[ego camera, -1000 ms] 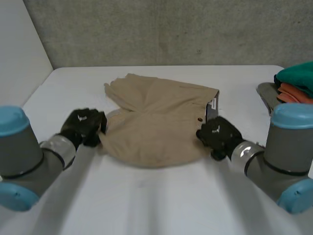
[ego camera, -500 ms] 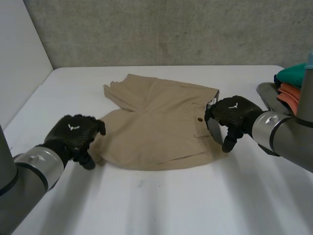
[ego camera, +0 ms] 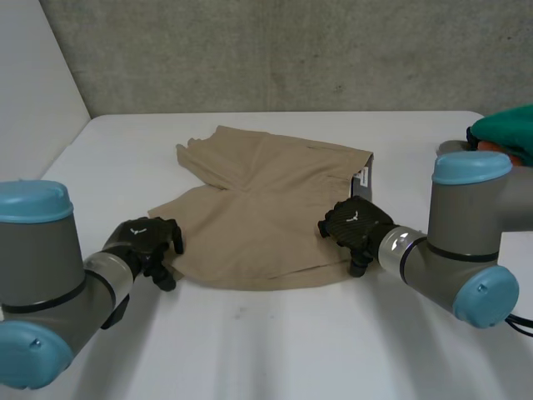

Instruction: Fold the laundry.

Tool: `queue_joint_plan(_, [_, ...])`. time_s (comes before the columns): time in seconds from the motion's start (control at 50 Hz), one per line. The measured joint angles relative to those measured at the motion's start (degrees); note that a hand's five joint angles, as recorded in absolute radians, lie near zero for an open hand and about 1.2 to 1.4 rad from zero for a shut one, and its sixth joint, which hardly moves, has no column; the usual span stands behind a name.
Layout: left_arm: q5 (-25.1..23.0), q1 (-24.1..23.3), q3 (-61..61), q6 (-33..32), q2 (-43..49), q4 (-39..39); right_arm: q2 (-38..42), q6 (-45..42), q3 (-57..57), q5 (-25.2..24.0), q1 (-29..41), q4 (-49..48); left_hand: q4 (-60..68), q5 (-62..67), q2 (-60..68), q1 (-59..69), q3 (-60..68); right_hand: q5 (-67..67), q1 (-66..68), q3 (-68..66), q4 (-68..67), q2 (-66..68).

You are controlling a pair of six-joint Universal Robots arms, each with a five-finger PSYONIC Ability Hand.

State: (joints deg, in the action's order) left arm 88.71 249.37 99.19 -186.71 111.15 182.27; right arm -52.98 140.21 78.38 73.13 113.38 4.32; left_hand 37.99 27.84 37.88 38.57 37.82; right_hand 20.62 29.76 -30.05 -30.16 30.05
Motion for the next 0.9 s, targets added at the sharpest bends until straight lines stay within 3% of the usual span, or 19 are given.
queue_joint_plan(0.06, [0.3,-0.1,-1.1,-0.5,1.5,0.4,0.9,-0.3,0.0,0.4,-0.1,-0.7,5.6,5.5,6.2,6.1,5.7,12.3,14.0,-13.9,-13.8,14.3])
queue_joint_plan(0.1, [0.5,-0.1,-1.7,-0.9,2.4,0.8,1.1,-0.2,0.0,0.6,-0.2,-1.2,15.1,14.9,15.6,15.8,15.1,28.9,26.1,-30.1,-30.0,31.0])
queue_joint_plan(0.14, [0.8,-0.3,-2.1,-1.6,3.1,1.5,0.9,0.1,0.3,0.7,-0.4,-2.0,24.2,24.0,24.8,24.3,24.1,34.4,28.9,-35.9,-35.6,36.5])
queue_joint_plan(0.2, [1.1,-0.6,-2.4,-3.1,3.9,3.1,-0.3,1.0,1.4,0.7,-0.7,-3.5,30.1,28.6,30.0,27.3,29.9,37.2,29.2,-37.8,-38.3,37.5])
queue_joint_plan(0.44, [1.1,-1.9,-0.1,-9.8,-1.8,3.5,-9.8,1.2,8.5,1.3,-2.0,-3.0,30.7,28.6,30.5,27.3,30.3,37.4,30.2,-37.8,-38.3,37.5])
queue_joint_plan(0.52, [-0.6,-2.6,2.3,-13.0,-8.2,-1.4,-14.0,-1.5,11.2,2.2,-2.5,1.3,30.7,28.6,30.5,27.3,30.3,37.4,30.2,-37.9,-38.3,37.5])
queue_joint_plan(0.7, [-7.3,-5.7,8.2,-23.9,-22.2,-21.8,-21.8,-14.6,18.9,3.5,-3.7,20.6,30.7,28.6,30.6,27.3,30.3,37.6,30.2,-37.9,-38.3,37.5])
queue_joint_plan(0.8, [-8.4,-7.8,8.6,-27.6,-24.1,-32.4,-23.5,-21.6,21.6,2.6,-4.9,29.8,30.7,28.6,30.6,27.3,30.3,37.6,30.2,-37.9,-38.3,37.5])
queue_joint_plan(0.9, [-7.8,-9.4,5.5,-28.9,-21.4,-33.7,-23.6,-22.1,20.6,0.5,-6.1,30.4,30.7,29.2,30.7,27.3,30.4,37.6,31.4,-37.9,-38.3,37.5])
